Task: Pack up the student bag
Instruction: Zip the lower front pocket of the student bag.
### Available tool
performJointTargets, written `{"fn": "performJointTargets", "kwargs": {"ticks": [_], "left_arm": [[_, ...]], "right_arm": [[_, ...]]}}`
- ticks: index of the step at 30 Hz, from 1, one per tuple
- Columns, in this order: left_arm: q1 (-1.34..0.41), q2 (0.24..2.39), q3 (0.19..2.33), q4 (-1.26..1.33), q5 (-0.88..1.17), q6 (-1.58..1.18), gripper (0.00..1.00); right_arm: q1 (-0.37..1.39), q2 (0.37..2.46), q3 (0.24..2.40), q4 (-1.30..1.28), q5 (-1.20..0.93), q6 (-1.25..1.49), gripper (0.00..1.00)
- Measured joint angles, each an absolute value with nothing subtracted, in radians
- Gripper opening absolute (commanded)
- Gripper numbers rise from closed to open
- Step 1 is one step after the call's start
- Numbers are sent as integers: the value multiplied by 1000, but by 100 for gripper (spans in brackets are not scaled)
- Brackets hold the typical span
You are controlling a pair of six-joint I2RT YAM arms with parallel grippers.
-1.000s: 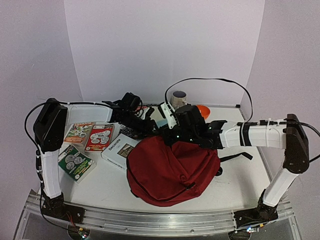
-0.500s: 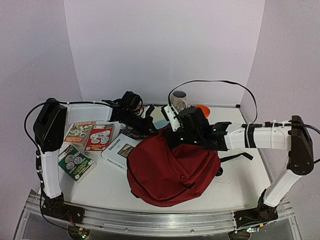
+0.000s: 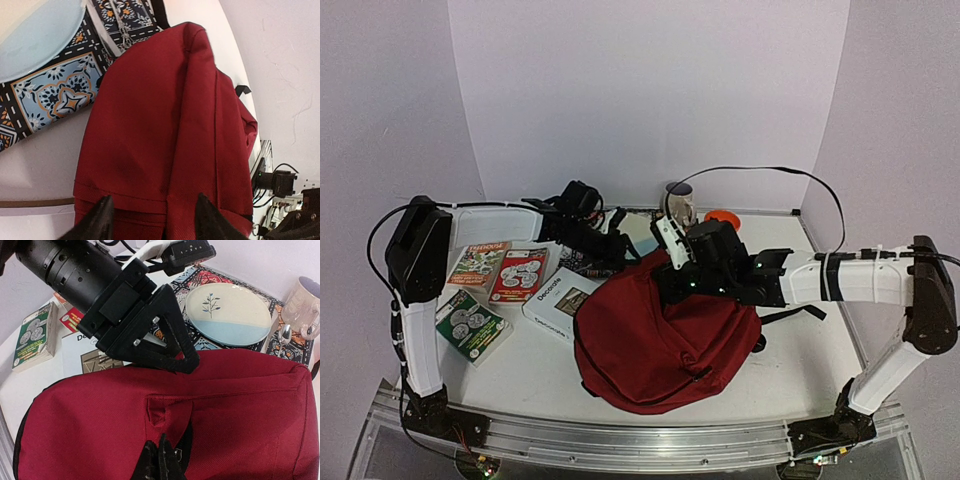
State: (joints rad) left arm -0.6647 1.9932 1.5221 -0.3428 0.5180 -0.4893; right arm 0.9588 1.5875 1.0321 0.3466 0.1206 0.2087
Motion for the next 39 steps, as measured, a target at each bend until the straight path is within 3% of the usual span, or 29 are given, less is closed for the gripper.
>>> {"fn": "performJointTargets", "kwargs": {"ticks": [6,12,23,27,30,32,34,39], "left_arm": [[-665,1937,1485,-342,537,-440,73],[-665,1898,1442,-344,583,-381,77],[-676,1901,1438,-376,641,-296,74],[-689,1906,1438,-388,653,-279,59],[-697,1913,1438,-395,655,-268,35],[-699,1919,1438,-400,657,-265,14],[-699,1922,1438,-406,658,-256,1],[-700,1922,1451,-418,656,-262,0]], "right_arm": [[959,1588,1042,344,129,199,0],[959,1593,1073,342,131,186,0],[959,1623,1105,337,127,176,0],[959,1630,1114,337,126,175,0],[959,1635,1115,337,123,175,0],[959,1636,1115,336,123,175,0],[959,1636,1115,333,122,175,0],[960,1635,1113,329,121,178,0]]}}
